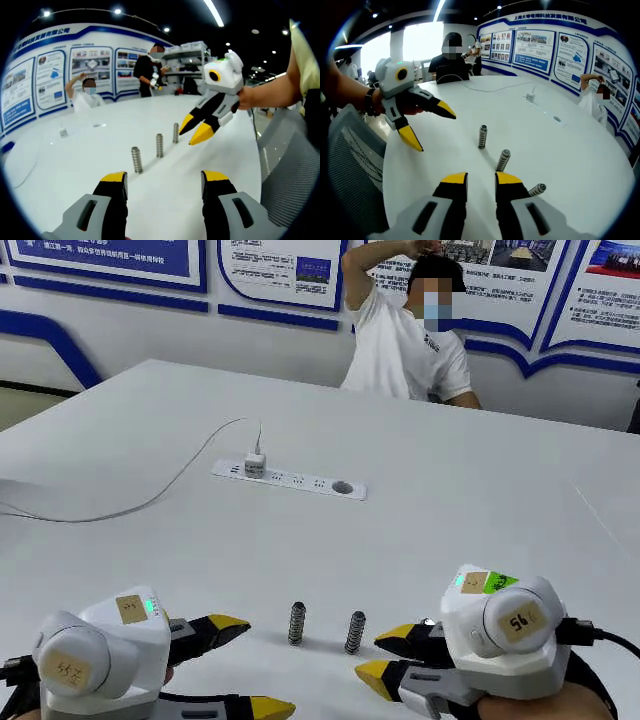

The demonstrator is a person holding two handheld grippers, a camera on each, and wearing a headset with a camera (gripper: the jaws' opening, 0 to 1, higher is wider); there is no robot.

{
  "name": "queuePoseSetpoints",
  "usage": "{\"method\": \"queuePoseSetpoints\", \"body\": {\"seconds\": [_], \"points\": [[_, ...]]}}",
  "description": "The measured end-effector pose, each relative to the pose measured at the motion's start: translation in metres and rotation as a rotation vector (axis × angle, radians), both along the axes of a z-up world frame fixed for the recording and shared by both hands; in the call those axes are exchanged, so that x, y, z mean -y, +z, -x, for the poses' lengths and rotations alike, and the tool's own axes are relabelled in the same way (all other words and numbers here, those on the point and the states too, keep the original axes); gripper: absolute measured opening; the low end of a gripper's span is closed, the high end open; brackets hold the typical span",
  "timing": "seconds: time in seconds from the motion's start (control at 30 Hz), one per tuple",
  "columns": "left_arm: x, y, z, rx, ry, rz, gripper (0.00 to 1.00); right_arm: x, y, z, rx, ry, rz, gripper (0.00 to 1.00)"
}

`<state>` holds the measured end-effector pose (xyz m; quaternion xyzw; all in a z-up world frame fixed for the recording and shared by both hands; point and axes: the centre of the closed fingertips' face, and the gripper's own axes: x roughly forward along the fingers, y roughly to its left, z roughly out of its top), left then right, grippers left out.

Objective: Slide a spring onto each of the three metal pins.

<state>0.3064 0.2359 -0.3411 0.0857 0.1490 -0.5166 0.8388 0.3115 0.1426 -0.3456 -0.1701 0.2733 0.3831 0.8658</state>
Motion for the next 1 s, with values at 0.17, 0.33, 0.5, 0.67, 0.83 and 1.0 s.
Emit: {"method": "queuePoseSetpoints", "body": {"seconds": [0.17, 0.33, 0.5, 0.67, 0.83, 1.0], "points": [[0.001, 0.0, 0.0, 0.0, -0.001, -0.001, 0.61, 0.012, -0.001, 0.002, -0.001, -0.027, -0.003, 0.23], [0.002, 0.0, 0.001, -0.001, -0.003, -0.001, 0.61, 0.023, 0.0, 0.005, 0.0, -0.049, -0.002, 0.23], [0.002, -0.001, 0.001, -0.002, -0.003, -0.004, 0.61, 0.031, 0.002, 0.006, 0.001, -0.067, -0.009, 0.23], [0.002, 0.0, 0.002, -0.004, -0.003, -0.005, 0.61, 0.04, 0.002, 0.006, 0.001, -0.089, -0.01, 0.24], [0.002, 0.0, 0.002, -0.005, -0.001, -0.005, 0.62, 0.047, 0.001, 0.008, 0.0, -0.102, -0.01, 0.25], [0.001, -0.002, 0.001, -0.007, 0.0, -0.004, 0.62, 0.054, 0.001, 0.008, 0.003, -0.117, -0.01, 0.28]]}}
